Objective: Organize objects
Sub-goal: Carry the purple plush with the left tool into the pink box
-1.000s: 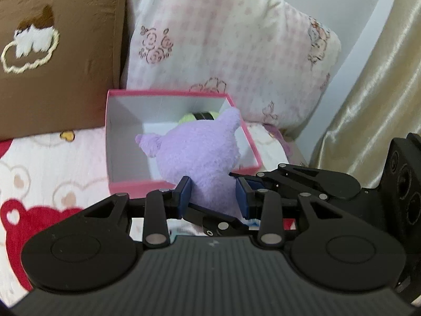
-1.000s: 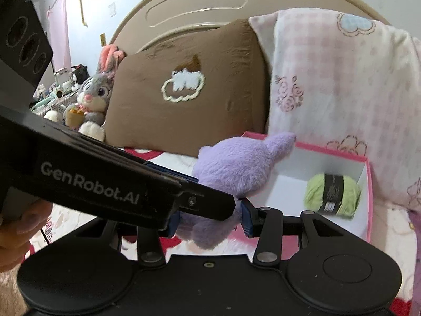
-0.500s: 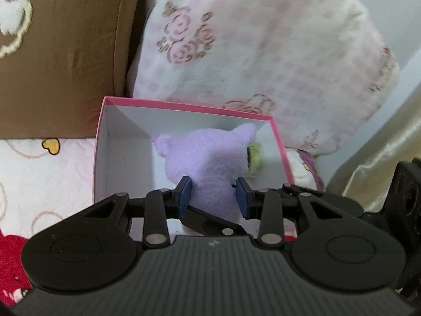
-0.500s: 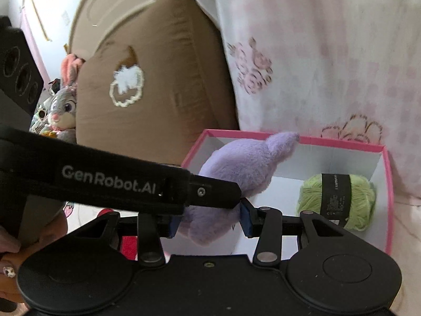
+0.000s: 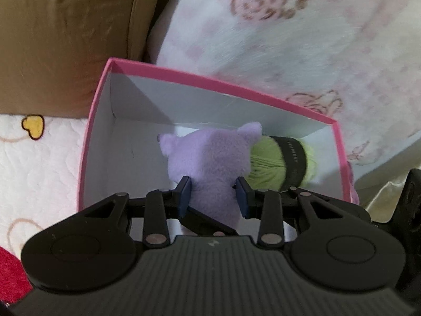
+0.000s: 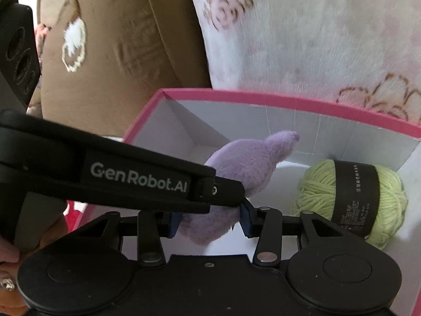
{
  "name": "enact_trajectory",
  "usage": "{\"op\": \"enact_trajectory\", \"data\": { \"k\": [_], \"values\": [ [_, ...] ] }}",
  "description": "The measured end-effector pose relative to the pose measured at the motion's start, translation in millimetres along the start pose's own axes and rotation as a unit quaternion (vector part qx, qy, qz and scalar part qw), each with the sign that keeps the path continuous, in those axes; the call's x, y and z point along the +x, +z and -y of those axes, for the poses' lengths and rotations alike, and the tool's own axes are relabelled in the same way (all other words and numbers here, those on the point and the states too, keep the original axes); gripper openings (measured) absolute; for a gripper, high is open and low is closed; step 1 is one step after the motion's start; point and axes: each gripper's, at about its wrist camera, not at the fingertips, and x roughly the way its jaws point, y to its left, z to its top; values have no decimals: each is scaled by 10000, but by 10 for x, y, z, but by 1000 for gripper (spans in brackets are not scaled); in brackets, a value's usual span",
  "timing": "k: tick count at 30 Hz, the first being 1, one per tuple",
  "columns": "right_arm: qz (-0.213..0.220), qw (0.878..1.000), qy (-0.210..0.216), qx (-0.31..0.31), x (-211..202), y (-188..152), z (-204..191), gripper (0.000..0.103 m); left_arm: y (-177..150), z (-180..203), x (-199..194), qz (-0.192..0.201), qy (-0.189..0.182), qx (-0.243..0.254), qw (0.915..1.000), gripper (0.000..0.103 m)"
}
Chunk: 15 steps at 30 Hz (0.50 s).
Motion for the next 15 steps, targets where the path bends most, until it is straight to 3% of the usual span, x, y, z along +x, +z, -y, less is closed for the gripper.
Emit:
{"op": "enact_trajectory", "data": {
  "k": [7,12,15],
  "values": [
    [-393,9992,-121,-2,198,30,46,49,25,-67,218,-164,-26,-177,9997,35],
    [-645,9964,-479,-281,217,9,2,54,-6,-55,352,-241,58,-206,9995,35],
    [-681,9962,-504,-190,188,-56,39,47,-32,-23,445,-361,161,-145,9991,30]
  ]
}}
